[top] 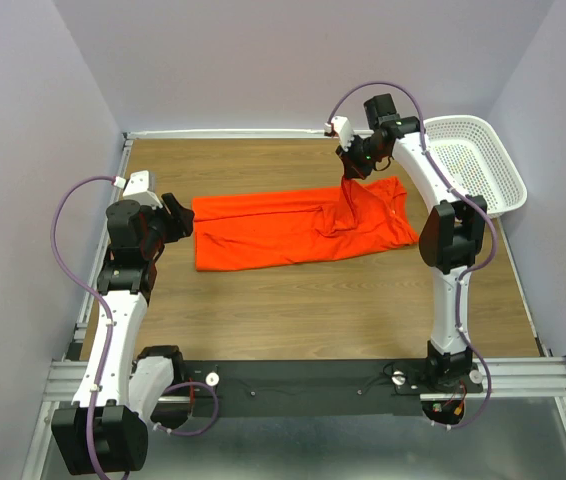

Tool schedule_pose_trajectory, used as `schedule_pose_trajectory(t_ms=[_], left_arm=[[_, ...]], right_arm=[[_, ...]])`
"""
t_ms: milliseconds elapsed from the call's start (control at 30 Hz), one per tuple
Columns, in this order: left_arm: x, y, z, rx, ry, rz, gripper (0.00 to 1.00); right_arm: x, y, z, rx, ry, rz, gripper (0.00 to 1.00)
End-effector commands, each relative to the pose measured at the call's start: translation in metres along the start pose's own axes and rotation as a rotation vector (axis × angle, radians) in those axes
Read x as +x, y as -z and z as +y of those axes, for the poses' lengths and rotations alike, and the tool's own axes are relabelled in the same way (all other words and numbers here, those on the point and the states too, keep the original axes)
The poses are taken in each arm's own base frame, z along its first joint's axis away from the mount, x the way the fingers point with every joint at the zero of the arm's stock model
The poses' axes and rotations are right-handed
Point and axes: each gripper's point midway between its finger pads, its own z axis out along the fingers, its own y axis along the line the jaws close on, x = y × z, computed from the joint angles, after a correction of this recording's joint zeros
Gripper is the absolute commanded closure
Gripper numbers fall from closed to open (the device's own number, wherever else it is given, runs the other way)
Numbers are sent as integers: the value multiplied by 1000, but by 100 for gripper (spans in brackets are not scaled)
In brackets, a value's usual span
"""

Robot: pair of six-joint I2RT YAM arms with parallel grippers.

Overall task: Fold and stack the t-shirts
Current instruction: Fold the tshirt

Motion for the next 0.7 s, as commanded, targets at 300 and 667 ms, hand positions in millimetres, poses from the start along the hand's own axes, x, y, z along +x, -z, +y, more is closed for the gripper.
schedule_pose_trajectory(t_ms=[300,667], left_arm=[[-5,3,-5,33,-26,-31,37],[-9,7,-17,93,-36,-55,37]], right_arm=[[-16,-28,-54,281,-290,-66,46],[48,11,59,25,-444,-43,49]])
